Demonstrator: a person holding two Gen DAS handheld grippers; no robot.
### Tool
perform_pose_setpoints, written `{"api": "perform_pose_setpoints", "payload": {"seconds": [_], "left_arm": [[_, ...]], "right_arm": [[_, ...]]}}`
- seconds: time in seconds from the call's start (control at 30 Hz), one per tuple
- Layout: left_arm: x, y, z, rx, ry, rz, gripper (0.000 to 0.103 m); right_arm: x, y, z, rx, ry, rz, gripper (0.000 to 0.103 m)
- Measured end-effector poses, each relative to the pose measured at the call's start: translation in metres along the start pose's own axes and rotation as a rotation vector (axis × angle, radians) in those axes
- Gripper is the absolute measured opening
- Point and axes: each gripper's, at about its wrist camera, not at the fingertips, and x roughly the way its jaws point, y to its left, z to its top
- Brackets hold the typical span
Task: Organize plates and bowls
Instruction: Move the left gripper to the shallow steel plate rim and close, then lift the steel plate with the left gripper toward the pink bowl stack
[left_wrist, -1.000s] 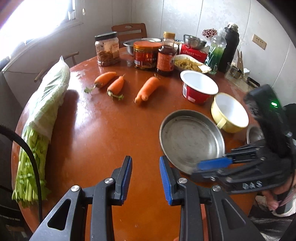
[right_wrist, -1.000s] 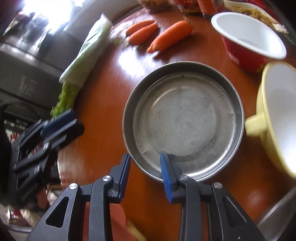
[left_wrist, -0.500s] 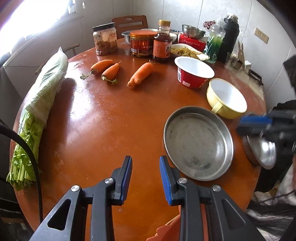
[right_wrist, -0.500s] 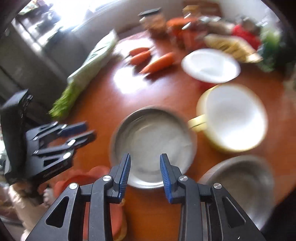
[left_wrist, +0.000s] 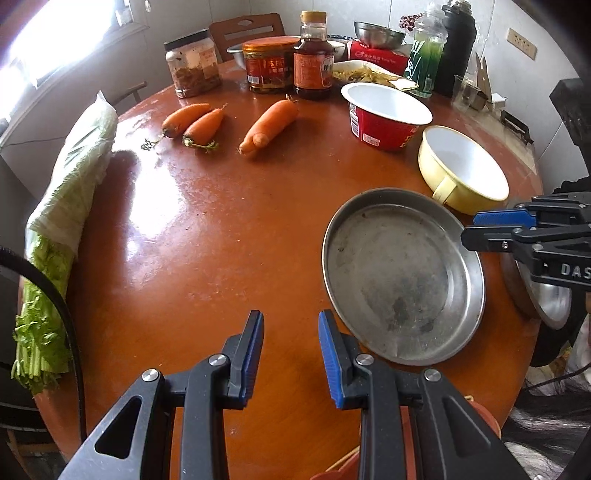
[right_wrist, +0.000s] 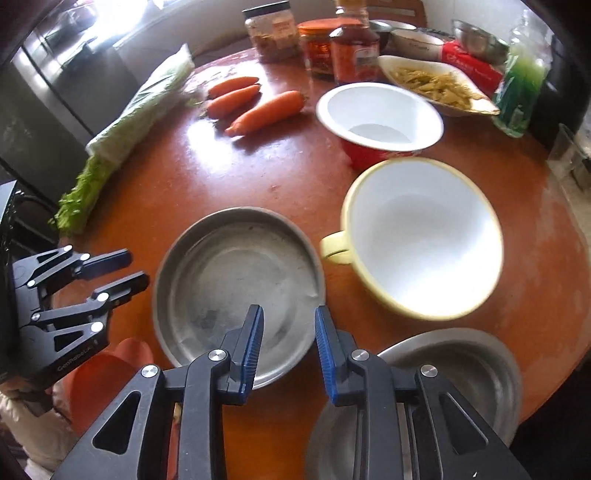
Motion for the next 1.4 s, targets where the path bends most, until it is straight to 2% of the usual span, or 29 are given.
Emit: {"api": "perform_pose_setpoints", "payload": {"seconds": [0.3,0.43,0.6,0.67,0.73,0.8,0.9,0.97,1.03,1.17,1.4], "left_arm": [[0.016,-0.003,0.008,0.021,0.044,0.005,0.031],[0.023,-0.008,0.010,0.038,0.084,0.035,0.031],[0.011,0.000,0.009,0.013,0.097,0.037,0.031],[0.001,0.004,0.007,-0.007,0.085,0.013,0.031],[-0.008,0.008,0.009,-0.038,0.073,-0.058,0.031],[-0.005,0.007,0.013,-0.046,0.094,-0.106,0.032],[0.008,-0.006,0.018,-0.016,0.127,-0.071,0.033],[0.012,-0.012,0.022,-0.012,0.135,-0.106,0.033],[0.016,-0.017,0.026,-0.004,0.143,-0.093,0.033],[0.023,-0.023,0.028,0.000,0.160,-0.121,0.033],[0.036,-0.025,0.030,-0.034,0.183,-0.121,0.033]], "right_arm": [[0.020,-0.004,0.005,-0.001,0.051,-0.002,0.029],[0.025,-0.004,0.007,-0.006,0.055,-0.003,0.029],[0.026,-0.004,0.007,-0.011,0.059,0.011,0.029],[0.026,-0.004,0.007,-0.012,0.060,0.014,0.029],[0.028,-0.003,0.008,-0.024,0.061,0.006,0.029],[0.028,-0.002,0.008,-0.031,0.061,0.007,0.029],[0.030,-0.001,0.010,-0.029,0.060,0.010,0.029],[0.030,-0.001,0.011,-0.029,0.059,0.015,0.029],[0.031,-0.001,0.011,-0.032,0.059,0.013,0.029],[0.032,0.000,0.012,-0.048,0.060,0.000,0.022],[0.033,-0.003,0.014,-0.058,0.057,0.001,0.011]]}}
